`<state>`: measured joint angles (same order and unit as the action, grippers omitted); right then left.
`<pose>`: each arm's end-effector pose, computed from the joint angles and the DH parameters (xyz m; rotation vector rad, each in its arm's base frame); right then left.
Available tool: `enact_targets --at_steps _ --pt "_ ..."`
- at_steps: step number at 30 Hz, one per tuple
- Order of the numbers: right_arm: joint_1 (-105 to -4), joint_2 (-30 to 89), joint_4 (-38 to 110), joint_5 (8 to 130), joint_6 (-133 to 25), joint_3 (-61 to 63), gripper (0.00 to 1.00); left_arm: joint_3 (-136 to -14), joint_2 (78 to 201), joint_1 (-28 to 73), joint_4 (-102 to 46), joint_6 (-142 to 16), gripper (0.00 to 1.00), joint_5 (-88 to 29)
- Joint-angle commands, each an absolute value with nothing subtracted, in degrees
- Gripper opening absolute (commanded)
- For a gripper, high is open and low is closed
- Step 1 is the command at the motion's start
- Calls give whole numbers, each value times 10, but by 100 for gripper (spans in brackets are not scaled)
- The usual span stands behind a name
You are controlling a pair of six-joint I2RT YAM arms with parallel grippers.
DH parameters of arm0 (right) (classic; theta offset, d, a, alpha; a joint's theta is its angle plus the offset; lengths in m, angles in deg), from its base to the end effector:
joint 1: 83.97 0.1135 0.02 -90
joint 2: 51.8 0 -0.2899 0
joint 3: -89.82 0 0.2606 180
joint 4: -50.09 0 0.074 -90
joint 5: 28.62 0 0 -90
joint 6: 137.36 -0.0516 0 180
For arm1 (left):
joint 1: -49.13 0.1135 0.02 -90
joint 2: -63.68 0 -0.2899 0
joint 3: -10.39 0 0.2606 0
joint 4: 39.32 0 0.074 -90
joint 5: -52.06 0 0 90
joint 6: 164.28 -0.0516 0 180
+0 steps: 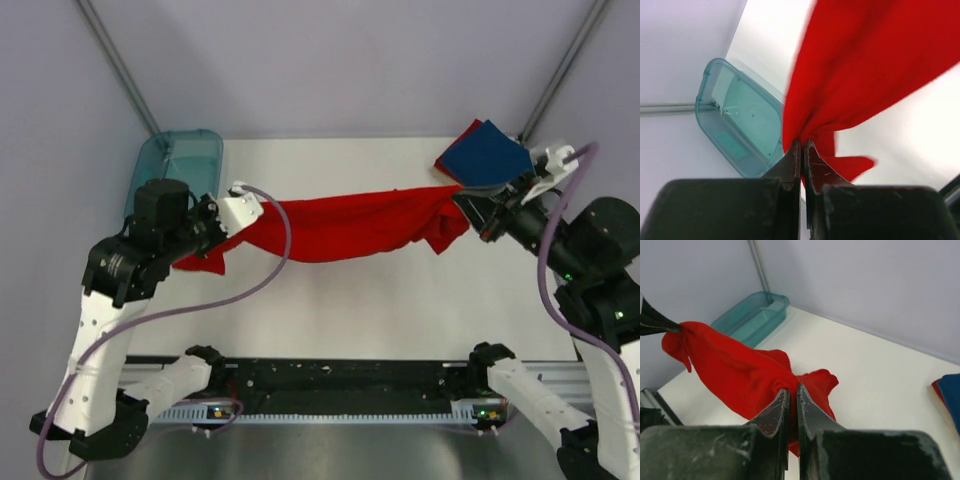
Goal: Fold and stack the t-shirts
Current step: Flatten out the tshirt
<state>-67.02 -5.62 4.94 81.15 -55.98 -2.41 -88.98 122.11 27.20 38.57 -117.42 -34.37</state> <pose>0.1123 0.0525 0.5122 -0.3900 1.5408 0.6178 0.1522 -0.0647 0.4558 1.2216 1.8508 0.1358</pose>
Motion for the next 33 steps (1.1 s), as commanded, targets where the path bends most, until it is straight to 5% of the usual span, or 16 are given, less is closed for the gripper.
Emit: enact_targets --at_steps 1,6,13,17,21,26,33 --pt "-675 -77 -49 881 -568 -61 0 -927 1207 272 511 -1197 0 -328" --pt "-675 -26 -88 834 -583 -31 0 -867 1212 272 492 -1217 0 -268" --pt "-697 217 -17 742 -515 -59 3 -746 1312 270 375 -1254 0 -212" --pt "-729 418 -1 718 -532 -172 59 -766 1398 274 283 -1204 53 -287" --pt "-723 502 -51 730 -537 -254 99 -796 1440 306 272 -1160 64 -297" --pt "-636 397 -37 666 -438 -132 99 -773 1416 342 328 -1145 63 -265" --pt "-434 220 -27 749 -218 155 99 -635 1279 342 409 -1174 56 -182"
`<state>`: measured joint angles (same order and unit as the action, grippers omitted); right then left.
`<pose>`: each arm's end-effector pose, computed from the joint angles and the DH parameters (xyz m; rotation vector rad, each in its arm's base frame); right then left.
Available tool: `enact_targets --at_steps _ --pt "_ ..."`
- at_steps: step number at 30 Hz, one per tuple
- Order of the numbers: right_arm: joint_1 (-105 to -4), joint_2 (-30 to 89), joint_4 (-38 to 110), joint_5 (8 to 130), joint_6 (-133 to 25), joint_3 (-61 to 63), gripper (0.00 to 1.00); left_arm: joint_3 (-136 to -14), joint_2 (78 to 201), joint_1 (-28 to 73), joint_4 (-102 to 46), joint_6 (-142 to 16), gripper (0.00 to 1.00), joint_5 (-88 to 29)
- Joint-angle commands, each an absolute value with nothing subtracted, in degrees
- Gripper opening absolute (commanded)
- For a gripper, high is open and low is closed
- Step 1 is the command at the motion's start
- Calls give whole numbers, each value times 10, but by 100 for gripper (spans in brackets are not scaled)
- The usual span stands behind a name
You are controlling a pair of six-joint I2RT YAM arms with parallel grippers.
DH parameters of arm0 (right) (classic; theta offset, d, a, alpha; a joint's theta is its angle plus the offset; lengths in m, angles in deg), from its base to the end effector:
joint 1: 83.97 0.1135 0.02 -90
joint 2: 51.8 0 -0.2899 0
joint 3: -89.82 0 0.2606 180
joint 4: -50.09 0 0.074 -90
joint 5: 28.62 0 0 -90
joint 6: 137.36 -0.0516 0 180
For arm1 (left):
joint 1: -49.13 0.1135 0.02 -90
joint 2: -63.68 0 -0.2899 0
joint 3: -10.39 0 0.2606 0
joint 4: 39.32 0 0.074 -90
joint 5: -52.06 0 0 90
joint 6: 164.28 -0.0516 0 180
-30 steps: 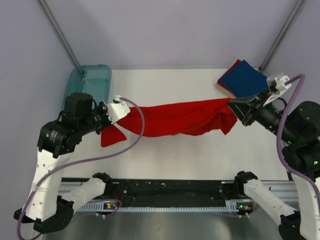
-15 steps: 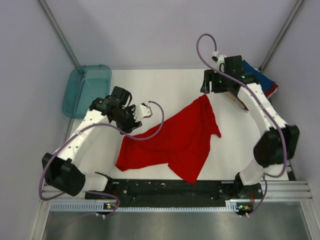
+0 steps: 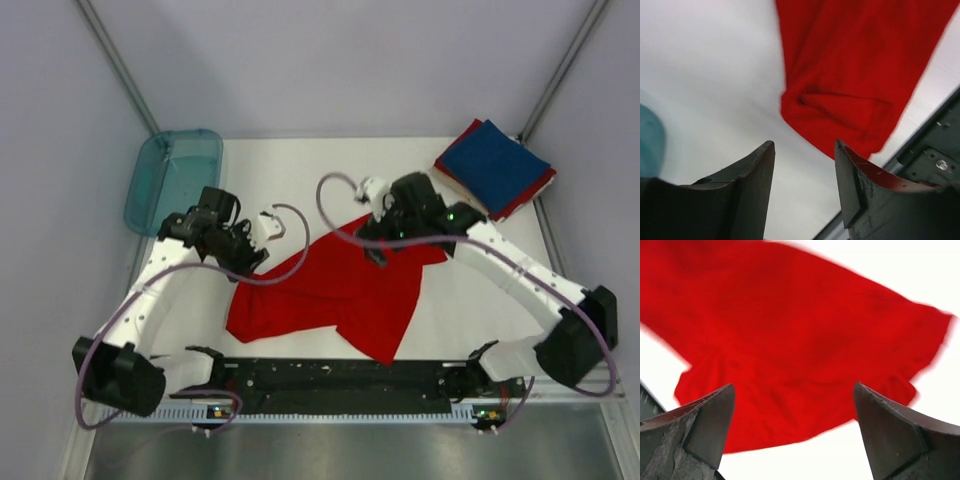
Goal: Fold and stack the t-shirts
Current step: Flatten out the tshirt
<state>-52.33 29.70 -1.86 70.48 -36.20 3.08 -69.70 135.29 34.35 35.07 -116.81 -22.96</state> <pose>0.2701 0.1760 0.3331 -0.9469 2.2083 0.3575 0.2256 -0.0733 0.3140 1.3439 2.3033 -0.2038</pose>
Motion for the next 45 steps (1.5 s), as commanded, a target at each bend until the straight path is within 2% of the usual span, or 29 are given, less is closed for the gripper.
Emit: enact_targets --at_steps 1,3,7,13,15,17,18,19,20,21,22,25,28,34,39,45 --pt "-388 205 -29 766 -201 185 99 -616 1259 343 404 -1167 57 -198" --pt "-314 194 -43 794 -162 237 99 -580 1229 347 390 -1152 58 -226" --pt "-198 253 -51 739 -148 284 98 -550 1207 360 387 -1127 59 -248" --pt "-167 341 -19 688 -151 305 97 -539 1198 361 385 -1114 59 -245" --pt "-166 372 -17 671 -164 295 91 -541 1198 361 389 -1112 59 -240" --pt "-166 395 -17 667 -165 295 76 -543 1200 361 393 -1114 59 -231" --pt "-166 403 -18 670 -167 294 60 -544 1202 361 396 -1115 59 -226" --pt "-166 410 -17 664 -176 292 26 -545 1205 361 398 -1122 59 -220" --pt "-166 412 -17 654 -185 288 13 -548 1208 360 405 -1130 59 -212" --pt "-166 407 -19 650 -188 285 4 -549 1212 360 413 -1134 59 -198" --pt "-166 397 -20 646 -188 284 0 -550 1216 359 414 -1140 59 -188" --pt "-176 343 -20 631 -198 277 0 -543 1224 352 408 -1151 61 -157" --pt "-230 258 -20 643 -223 261 0 -537 1238 318 390 -1154 62 -135" --pt "-367 138 34 744 -260 246 0 -512 1318 163 307 -1131 62 -207" --pt "-406 117 78 752 -285 253 0 -518 1423 161 270 -1125 59 -272" --pt "-486 119 114 761 -340 230 0 -506 1474 161 267 -1120 59 -296"
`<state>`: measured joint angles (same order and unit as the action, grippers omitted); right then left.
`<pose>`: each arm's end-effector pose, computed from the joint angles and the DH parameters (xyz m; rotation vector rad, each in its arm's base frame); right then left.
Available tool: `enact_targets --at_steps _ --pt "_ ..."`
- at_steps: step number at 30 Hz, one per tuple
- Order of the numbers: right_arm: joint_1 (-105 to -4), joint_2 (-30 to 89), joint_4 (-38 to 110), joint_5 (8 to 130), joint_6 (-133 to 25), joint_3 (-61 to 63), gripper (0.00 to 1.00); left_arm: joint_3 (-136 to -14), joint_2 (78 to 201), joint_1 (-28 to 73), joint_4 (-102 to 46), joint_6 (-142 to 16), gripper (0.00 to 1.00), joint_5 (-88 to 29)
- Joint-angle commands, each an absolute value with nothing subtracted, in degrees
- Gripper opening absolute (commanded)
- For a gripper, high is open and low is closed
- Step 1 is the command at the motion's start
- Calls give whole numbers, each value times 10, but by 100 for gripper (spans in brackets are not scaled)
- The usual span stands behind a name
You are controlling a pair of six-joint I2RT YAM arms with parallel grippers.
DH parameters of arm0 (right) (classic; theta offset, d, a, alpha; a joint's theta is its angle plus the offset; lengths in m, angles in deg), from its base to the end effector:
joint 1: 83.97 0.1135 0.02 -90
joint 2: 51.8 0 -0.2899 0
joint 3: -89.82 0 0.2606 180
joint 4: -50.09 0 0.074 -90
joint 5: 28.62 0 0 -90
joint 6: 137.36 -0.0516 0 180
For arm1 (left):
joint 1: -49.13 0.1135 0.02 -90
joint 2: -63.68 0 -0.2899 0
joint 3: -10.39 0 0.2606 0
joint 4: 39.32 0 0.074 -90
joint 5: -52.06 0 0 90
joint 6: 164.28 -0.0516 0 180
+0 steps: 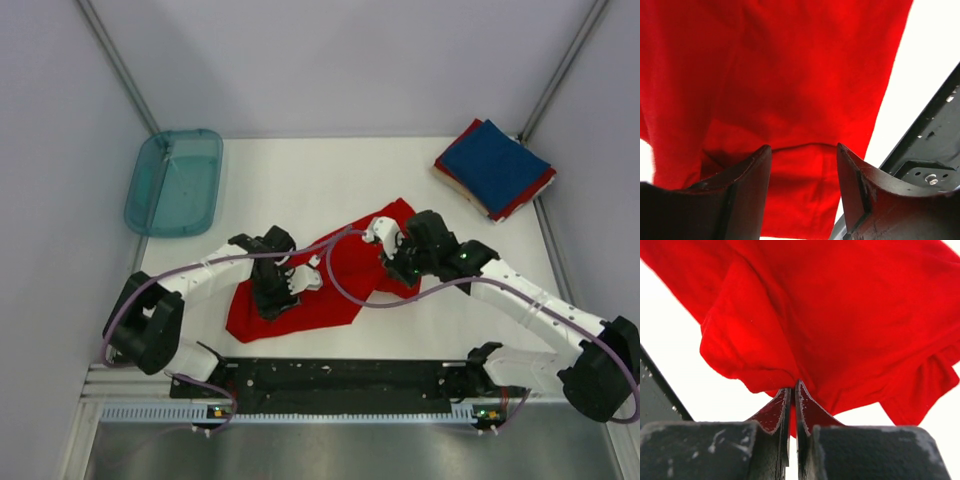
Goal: Fold and stack the t-shirts
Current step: Flatten out the tshirt
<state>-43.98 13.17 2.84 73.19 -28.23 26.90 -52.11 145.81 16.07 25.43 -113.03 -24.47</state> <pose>0.1763 0.1617 0.2725 -1.2893 2.0830 0.4134 0.1928 -0.1399 0.1895 1.7808 2.4299 -0.3480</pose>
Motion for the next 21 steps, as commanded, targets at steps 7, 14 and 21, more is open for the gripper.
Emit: enact_targets --at_steps 7,14,21 --pt "-532 126 116 746 -351 210 0 -474 1461 161 286 -1106 60 -316" --pt "-551 118 109 731 -347 210 0 -432 1459 171 271 -1110 61 -322" --pt "-580 97 94 716 -345 200 0 -446 1420 256 264 -1162 59 -272"
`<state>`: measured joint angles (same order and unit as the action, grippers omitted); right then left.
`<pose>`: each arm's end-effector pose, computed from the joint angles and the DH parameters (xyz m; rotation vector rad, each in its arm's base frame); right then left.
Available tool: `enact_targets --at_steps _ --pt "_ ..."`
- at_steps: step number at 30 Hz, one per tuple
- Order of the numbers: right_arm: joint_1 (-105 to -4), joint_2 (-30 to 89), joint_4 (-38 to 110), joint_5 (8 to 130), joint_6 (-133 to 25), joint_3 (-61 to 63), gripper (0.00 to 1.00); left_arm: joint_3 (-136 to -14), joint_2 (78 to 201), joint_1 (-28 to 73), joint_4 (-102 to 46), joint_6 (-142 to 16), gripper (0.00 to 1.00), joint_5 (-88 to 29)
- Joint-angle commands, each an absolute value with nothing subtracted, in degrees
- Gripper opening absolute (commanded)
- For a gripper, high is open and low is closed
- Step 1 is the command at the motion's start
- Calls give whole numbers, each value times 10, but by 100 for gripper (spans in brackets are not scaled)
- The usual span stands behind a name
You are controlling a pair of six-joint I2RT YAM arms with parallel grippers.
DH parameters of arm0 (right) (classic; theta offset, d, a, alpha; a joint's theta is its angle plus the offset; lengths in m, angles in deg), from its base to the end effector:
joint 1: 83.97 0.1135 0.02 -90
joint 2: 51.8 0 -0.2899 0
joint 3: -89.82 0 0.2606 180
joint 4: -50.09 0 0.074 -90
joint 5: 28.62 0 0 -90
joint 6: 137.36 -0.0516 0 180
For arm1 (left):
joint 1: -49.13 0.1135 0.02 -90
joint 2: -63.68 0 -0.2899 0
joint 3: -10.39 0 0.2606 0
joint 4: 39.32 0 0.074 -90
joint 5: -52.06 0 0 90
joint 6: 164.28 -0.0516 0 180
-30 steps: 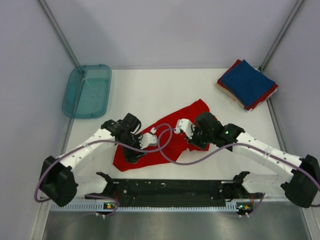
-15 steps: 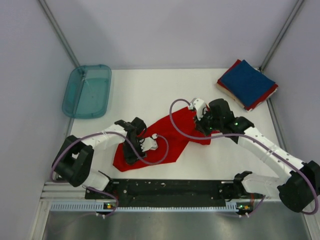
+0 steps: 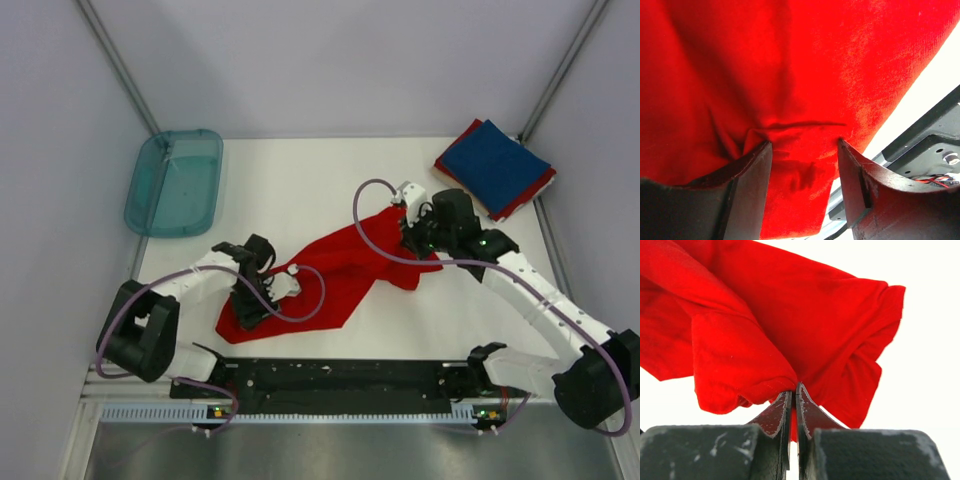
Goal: Fold and stack the t-shirts
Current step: Flatten out the tshirt
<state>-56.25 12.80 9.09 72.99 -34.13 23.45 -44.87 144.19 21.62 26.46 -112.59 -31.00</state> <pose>0.2188 0.1267 0.3047 -0.8933 2.0806 0.3634 0.1795 -0.1005 0.1631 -1.6988 -2.6280 0.1916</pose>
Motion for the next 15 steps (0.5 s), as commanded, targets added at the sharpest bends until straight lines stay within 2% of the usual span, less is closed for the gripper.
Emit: enact_targets --at_steps 1,2,5,10,15 --pt "-580 96 93 715 -344 197 0 -448 1421 264 261 -1166 57 -259" --pt "-580 94 91 714 -344 194 0 -448 1424 272 254 -1168 49 -258" --pt "-582 83 76 702 -344 181 0 -455 1438 296 247 -1169 0 -261" --pt "-593 49 46 667 -345 121 0 -490 1409 339 267 -1175 0 -255" --pt "-593 6 22 676 -337 35 0 -543 1315 370 269 -1170 0 -292"
